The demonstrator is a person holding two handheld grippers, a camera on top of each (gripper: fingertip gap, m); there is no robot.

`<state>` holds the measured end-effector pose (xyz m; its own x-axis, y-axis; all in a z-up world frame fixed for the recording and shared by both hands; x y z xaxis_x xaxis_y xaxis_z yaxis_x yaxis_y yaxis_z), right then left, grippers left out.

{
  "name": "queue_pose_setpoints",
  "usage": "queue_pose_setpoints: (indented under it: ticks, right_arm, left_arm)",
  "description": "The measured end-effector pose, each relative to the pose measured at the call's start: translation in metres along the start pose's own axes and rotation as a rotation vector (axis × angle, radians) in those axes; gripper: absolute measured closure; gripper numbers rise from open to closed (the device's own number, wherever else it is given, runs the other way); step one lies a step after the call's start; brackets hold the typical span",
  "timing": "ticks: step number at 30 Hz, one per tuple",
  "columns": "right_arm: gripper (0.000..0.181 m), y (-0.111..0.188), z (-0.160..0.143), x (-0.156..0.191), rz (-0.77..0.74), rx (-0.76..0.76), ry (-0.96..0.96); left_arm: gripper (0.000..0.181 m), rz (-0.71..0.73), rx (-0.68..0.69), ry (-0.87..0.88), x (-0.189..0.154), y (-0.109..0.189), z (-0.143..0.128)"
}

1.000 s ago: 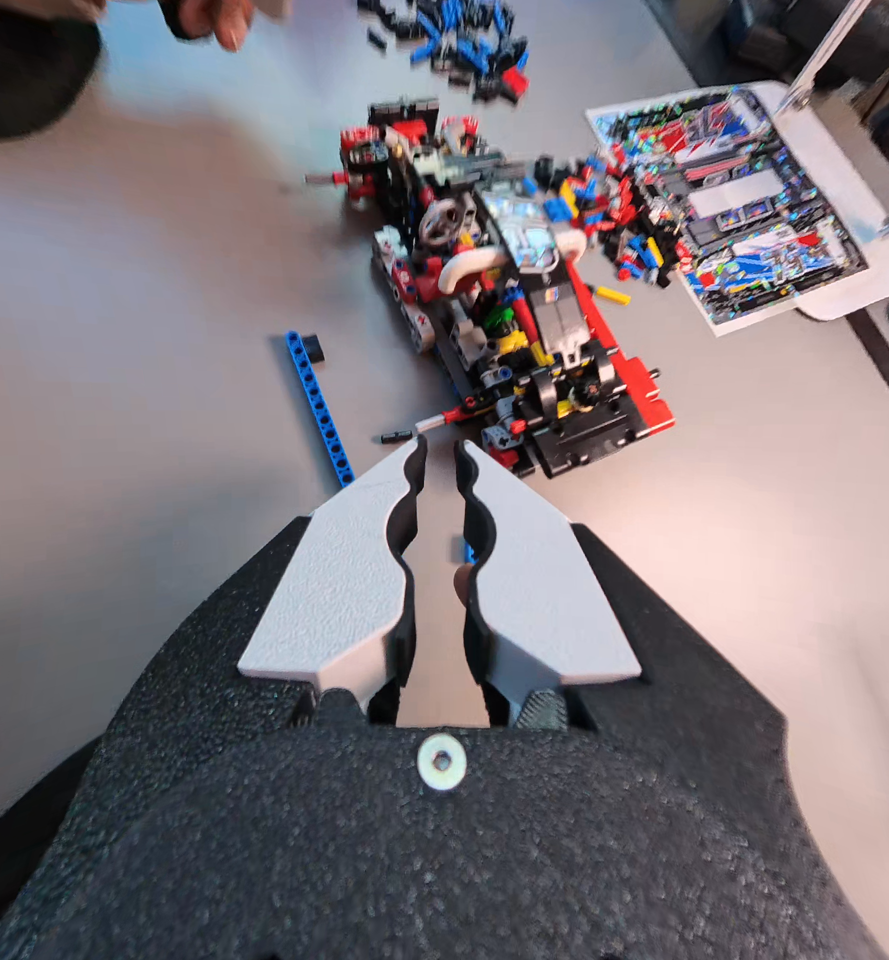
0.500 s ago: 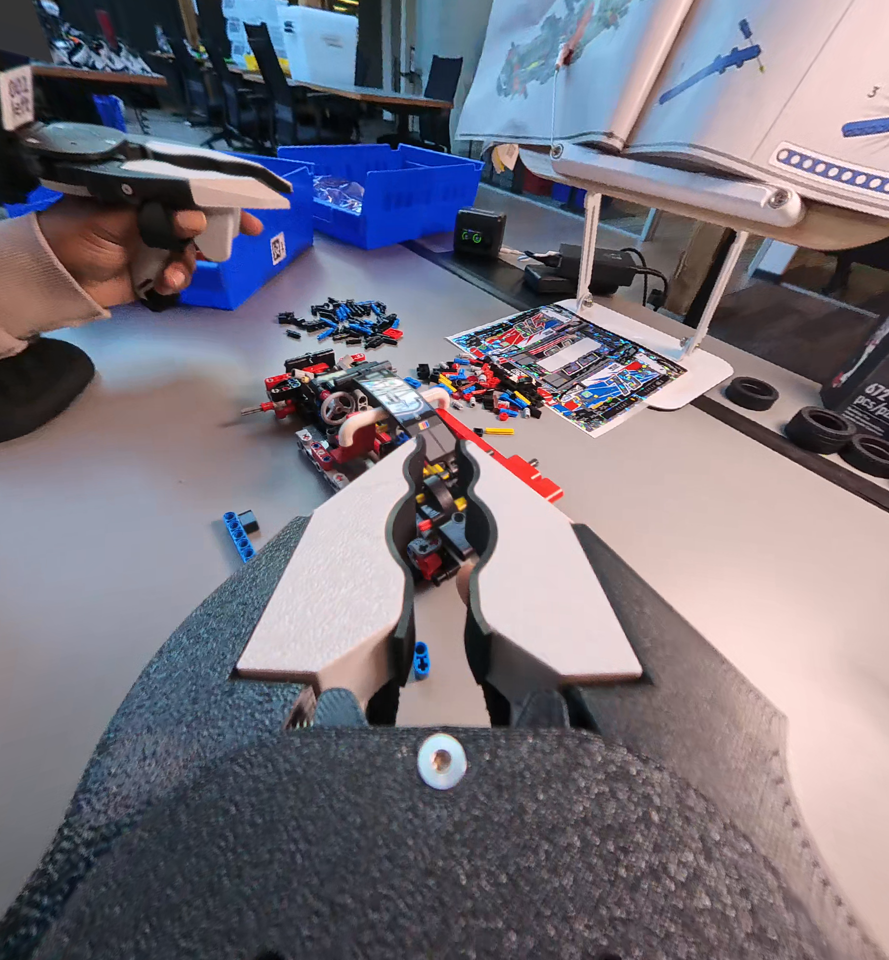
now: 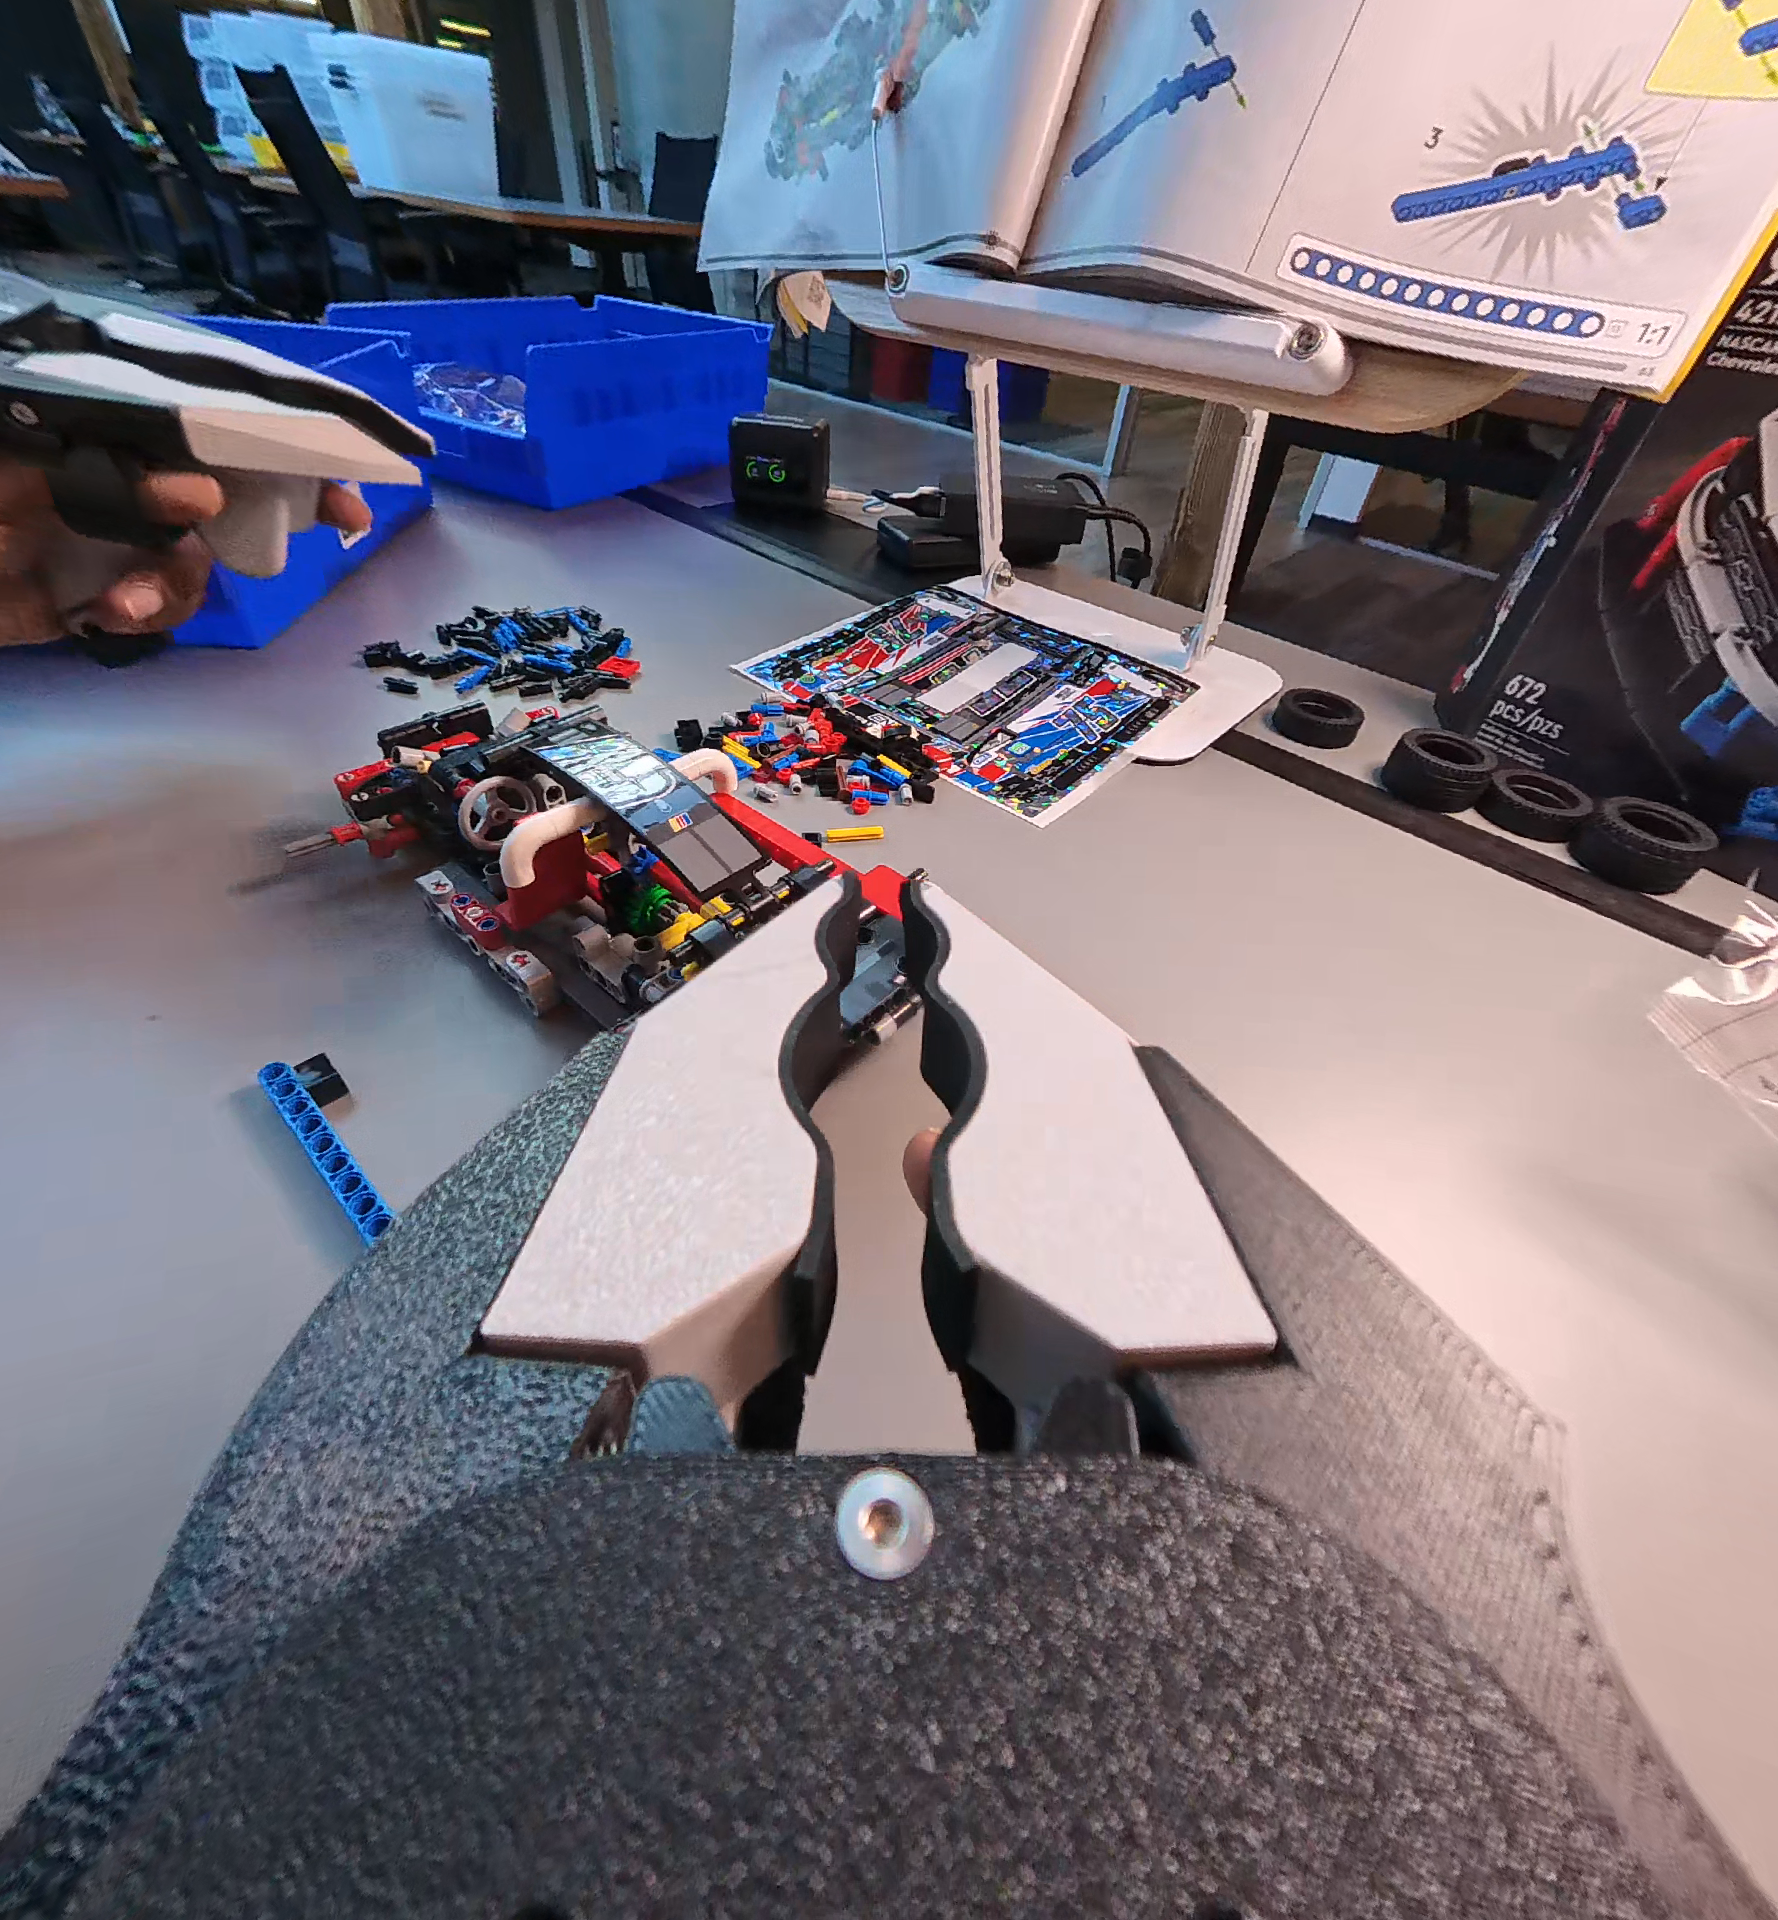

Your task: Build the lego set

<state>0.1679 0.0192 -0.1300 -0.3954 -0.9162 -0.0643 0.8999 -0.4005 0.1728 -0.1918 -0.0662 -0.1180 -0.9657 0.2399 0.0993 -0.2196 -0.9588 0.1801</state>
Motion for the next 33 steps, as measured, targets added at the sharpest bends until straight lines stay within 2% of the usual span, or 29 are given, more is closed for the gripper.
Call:
queue_pose_setpoints:
  ticks: [9, 13, 16, 20, 28, 30, 33]
  right_arm:
    - [0.177, 0.004, -0.001, 0.0, -0.039, 0.016, 0.061]
    - [0.177, 0.006, -0.001, 0.001, -0.052, 0.018, 0.08]
    - [0.177, 0.008, -0.002, 0.0, -0.062, 0.029, 0.102]
    - [0.177, 0.008, -0.003, -0.003, -0.06, 0.028, 0.088]
    - [0.177, 0.004, -0.007, -0.002, -0.034, 0.05, 0.072]
    - [0.177, 0.003, -0.008, -0.002, -0.036, 0.057, 0.075]
    - [0.177, 0.004, -0.009, -0.002, -0.043, 0.064, 0.08]
  left_arm:
    - [0.169, -0.299, 0.285, -0.153, -0.007, -0.109, -0.013]
    - [0.172, -0.376, 0.426, -0.127, 0.001, -0.138, -0.023]
    - [0.172, -0.394, 0.494, -0.182, 0.007, -0.145, -0.029]
    - [0.173, -0.253, 0.535, -0.235, 0.023, -0.146, -0.031]
    - [0.169, -0.309, 0.556, -0.215, 0.014, -0.149, -0.039]
    - [0.176, -0.309, 0.555, -0.233, 0.012, -0.153, -0.039]
    - [0.176, -0.296, 0.575, -0.267, 0.013, -0.156, -0.037]
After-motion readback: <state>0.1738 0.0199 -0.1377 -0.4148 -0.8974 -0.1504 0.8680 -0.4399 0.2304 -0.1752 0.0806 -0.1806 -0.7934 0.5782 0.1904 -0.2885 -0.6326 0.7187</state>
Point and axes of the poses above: each gripper's, where its closed fingertips meet, y back along the fingers, z out of its top, x = y × z across the jaws, the point moved 8 cm from there along y, back along the fingers, and after that the axes turned 4 degrees about z, right-handed, at the moved point
